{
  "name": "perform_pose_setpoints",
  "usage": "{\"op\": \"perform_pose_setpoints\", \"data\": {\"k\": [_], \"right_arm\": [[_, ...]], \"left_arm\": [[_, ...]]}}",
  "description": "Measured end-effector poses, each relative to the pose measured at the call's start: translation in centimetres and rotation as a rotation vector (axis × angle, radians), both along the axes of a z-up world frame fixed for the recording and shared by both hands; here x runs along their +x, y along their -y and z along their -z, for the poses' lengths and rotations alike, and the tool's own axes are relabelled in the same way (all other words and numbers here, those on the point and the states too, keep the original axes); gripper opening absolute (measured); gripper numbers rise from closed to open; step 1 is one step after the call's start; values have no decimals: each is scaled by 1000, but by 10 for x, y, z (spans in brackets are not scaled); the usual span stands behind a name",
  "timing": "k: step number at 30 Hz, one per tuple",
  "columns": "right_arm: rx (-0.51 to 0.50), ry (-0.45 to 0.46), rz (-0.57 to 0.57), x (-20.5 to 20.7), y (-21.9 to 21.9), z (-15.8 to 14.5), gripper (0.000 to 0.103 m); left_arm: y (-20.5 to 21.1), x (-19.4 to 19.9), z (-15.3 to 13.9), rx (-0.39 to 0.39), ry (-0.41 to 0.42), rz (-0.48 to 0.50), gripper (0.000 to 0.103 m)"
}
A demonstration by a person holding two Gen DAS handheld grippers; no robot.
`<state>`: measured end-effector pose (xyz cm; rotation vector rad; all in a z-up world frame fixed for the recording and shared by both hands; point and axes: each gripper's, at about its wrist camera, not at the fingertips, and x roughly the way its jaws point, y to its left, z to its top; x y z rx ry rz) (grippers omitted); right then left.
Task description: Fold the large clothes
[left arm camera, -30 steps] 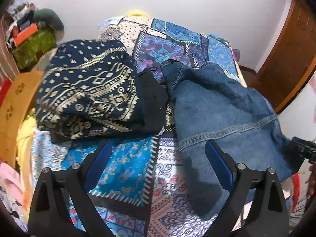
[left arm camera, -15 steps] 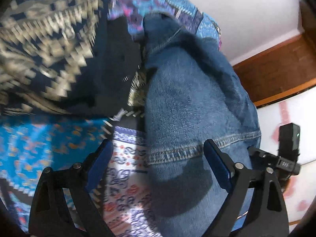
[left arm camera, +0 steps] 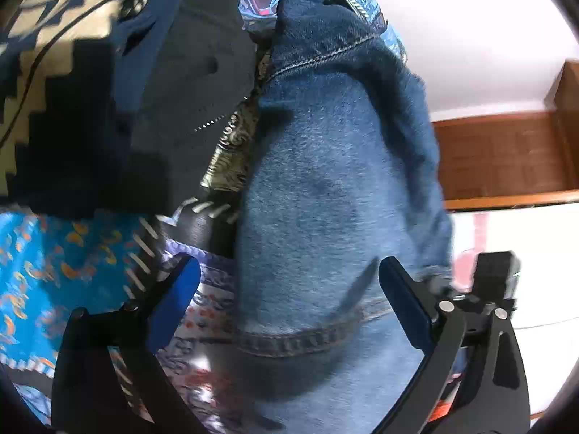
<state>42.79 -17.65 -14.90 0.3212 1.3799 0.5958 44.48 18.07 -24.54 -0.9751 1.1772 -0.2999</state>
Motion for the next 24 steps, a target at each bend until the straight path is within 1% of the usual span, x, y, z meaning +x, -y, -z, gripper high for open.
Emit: {"op": "perform_pose_setpoints", "data": {"k": [1,2,3,4,5,6,9,10,14,17,20,21,24], "right_arm": [[-12,-2,6,-2,1,-2,42],[-22,-2,12,-4,2,-3,38],[-14,-7,21,-7,4,-6,34],[-5,-12,32,-8,5,-8,31],[4,-20,44,-10,6,-10,30],[11,-23,47,-14,6,-16,28],[-2,-1,29,-24,3,-29,26],[-30,45,41,-29,1,-36,26],[-43,90,13,-44,-11,-62,26],[-52,155,-11,-53,-24,-85,25],[-3,190,-27,-57,-40,-110,25],[30,179,-31,-56,-46,-118,25],[85,231,-56,-53,-71,-147,25]], "left_arm": [[0,-2,1,-62,0,-2,82],[2,-3,1,-106,-5,8,79],[5,-6,-3,-73,-5,5,74],[10,-9,-10,-14,5,20,65],[16,-11,-16,35,18,38,62],[21,-15,-22,70,31,51,56],[32,-26,-45,111,66,72,44],[36,-31,-54,129,81,83,41],[51,-53,-99,228,160,118,36],[49,-69,-138,281,238,117,34],[32,-92,-177,292,314,82,34],[25,-101,-187,291,333,67,33],[-2,-119,-226,299,399,30,33]]}}
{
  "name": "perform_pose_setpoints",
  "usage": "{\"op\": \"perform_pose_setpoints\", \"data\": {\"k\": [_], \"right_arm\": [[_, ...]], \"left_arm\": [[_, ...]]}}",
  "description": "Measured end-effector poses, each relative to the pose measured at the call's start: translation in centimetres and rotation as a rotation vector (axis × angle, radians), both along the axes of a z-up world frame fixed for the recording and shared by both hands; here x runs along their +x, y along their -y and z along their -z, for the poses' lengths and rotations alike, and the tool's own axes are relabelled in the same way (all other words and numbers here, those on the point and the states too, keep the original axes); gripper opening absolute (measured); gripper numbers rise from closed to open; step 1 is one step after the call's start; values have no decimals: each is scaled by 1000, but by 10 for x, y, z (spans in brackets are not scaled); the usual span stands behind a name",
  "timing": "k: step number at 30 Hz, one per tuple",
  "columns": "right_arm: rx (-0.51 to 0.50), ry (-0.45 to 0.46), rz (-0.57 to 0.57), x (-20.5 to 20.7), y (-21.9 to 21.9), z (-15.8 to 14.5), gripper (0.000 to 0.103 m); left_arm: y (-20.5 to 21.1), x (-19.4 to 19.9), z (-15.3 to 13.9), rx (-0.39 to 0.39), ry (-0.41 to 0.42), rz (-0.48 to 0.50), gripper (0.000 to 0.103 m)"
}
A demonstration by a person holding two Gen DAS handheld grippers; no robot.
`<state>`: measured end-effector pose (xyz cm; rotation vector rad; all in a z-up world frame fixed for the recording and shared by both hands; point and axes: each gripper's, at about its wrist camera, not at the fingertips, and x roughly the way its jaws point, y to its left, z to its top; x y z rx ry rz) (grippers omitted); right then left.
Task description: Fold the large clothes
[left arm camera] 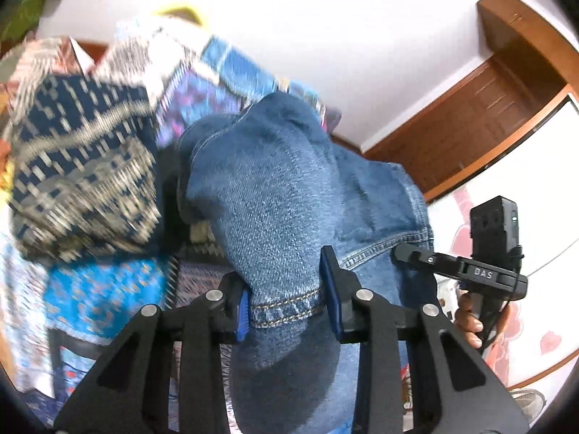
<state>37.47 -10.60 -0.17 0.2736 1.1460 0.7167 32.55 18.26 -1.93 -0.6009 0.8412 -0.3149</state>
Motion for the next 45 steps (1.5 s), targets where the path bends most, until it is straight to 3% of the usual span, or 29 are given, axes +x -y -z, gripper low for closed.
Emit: {"op": "perform_pose_setpoints", "data": {"k": [5,11,17,18,19,21,23,25,28,30,34,38,45], "right_arm": [[64,73,-55,10,-53,-26,25],[77,92,-121,38,-126,-23,25],[19,104,-186,67,-188,14,25],[15,97,-186,74,-197,25,25],[10,95,-188,78,-202,33,25],[2,55,-195,94,-218,61,25],[-81,10,-169,110,-234,98,25],[-165,29,-144,115,-240,122,25],[-240,71,-118,118,-235,144,29],[-251,61,-109,120,-229,150,34],[-257,75,-113,117,-219,141,43],[-299,122,-95,101,-209,122,45],[-262,317,-106,45,-187,47,45]], "left_arm": [[-56,-15,-45,58,105,-45,33],[-132,-7,-69,68,157,-129,33],[-192,10,-43,78,150,-224,32],[-200,14,-35,85,154,-231,27],[-203,14,-29,73,177,-214,6],[-216,26,-16,60,166,-213,6],[-220,39,0,127,109,-270,6],[-215,54,21,184,37,-274,6],[-202,73,57,222,-63,-216,7],[-197,80,72,253,-74,-227,9],[-194,85,82,341,-73,-262,11],[-189,79,75,400,-118,-290,13],[-145,41,38,505,-94,-289,15]]}}
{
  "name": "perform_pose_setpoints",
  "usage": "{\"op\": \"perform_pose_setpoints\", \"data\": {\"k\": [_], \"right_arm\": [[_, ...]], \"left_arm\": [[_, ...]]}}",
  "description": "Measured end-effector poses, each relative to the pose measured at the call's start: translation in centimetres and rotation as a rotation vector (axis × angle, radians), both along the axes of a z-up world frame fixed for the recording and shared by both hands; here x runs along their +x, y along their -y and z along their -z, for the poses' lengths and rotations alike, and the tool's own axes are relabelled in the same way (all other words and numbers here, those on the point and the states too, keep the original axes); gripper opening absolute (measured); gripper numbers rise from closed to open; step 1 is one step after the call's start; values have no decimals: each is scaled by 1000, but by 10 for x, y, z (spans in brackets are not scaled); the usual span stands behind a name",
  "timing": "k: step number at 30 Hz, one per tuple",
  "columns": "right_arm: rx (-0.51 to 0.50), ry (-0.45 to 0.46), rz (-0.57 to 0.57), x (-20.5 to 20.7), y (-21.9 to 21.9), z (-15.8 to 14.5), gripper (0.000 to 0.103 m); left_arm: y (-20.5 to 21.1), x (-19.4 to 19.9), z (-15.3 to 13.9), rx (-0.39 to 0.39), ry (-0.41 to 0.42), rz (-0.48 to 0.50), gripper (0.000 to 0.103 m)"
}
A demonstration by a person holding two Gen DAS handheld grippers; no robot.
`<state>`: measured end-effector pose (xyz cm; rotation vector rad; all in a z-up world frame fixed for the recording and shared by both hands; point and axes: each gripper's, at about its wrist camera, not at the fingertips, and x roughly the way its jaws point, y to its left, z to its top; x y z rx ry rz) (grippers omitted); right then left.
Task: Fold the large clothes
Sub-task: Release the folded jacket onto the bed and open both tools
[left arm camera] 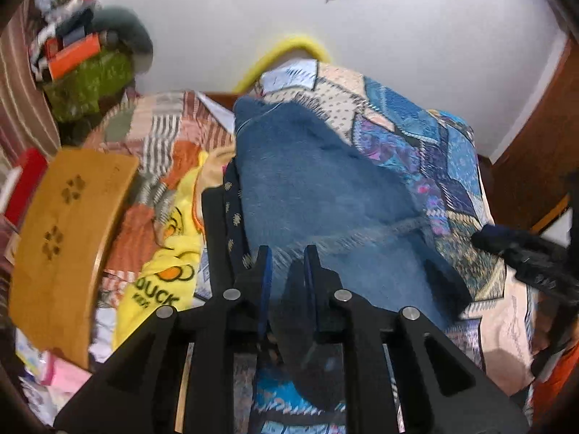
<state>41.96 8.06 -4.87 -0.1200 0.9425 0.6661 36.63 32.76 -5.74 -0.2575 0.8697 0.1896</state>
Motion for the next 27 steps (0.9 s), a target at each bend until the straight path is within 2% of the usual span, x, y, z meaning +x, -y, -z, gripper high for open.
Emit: {"op": "perform_pose_setpoints", "data": {"k": [6,12,15,18,21,24,26,27], "right_arm": [[121,141,-11,-56,31,-69,45],[243,297,-8,-124,69,-126,45],[300,381,-9,-164,90,-147,45],[344,455,-2,-199,106,-158,45],[357,524,1,-228,115,-161,45],[355,586,13,-254,122,-160,45],[351,607,19,-264,122,-157,47],[351,614,25,-269,123,-156,54]], "left_arm": [[54,-60,-60,88,123,31,19],[105,-136,-122,145,311,53,20],[126,-172,-143,167,401,52,29],[150,-213,-160,202,512,43,42],[172,-248,-168,251,590,29,45],[191,-279,-168,274,652,9,59],[198,-291,-165,294,679,-19,65],[202,-298,-162,313,691,-38,69]]}}
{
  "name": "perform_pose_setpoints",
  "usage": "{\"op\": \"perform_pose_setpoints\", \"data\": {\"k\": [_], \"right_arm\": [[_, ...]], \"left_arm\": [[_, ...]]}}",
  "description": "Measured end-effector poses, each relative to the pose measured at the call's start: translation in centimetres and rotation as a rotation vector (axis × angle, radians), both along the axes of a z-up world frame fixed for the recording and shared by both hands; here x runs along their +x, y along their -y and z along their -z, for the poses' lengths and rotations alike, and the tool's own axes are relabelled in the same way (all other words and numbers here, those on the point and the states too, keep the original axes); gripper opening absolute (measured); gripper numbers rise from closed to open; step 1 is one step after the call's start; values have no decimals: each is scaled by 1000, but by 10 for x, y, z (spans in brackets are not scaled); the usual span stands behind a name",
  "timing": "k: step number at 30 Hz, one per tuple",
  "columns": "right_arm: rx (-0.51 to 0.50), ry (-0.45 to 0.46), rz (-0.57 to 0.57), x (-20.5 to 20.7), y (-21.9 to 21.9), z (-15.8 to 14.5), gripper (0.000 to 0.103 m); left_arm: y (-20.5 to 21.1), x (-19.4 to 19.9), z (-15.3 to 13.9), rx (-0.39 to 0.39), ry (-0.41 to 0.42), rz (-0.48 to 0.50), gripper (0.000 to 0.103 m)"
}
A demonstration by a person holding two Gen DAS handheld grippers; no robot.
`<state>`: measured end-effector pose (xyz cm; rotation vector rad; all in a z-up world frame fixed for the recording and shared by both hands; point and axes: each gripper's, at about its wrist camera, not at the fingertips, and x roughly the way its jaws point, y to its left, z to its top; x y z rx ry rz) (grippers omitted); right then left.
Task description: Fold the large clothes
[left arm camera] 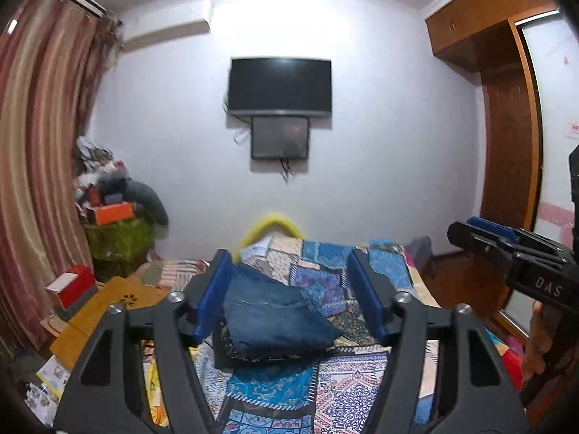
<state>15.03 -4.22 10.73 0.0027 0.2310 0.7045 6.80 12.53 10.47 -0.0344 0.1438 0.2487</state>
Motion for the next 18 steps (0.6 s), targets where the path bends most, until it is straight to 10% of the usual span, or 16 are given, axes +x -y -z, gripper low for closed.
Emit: {"op": "perform_pose_setpoints", "data": {"k": [9,18], "right_arm": [[34,3,90,-1,6,4,103],[29,15,118,-8,9,5,103]], "left_arm": [[7,-31,18,-25,36,-74,99],[10,-41,27,-22,26,-96,100]]}}
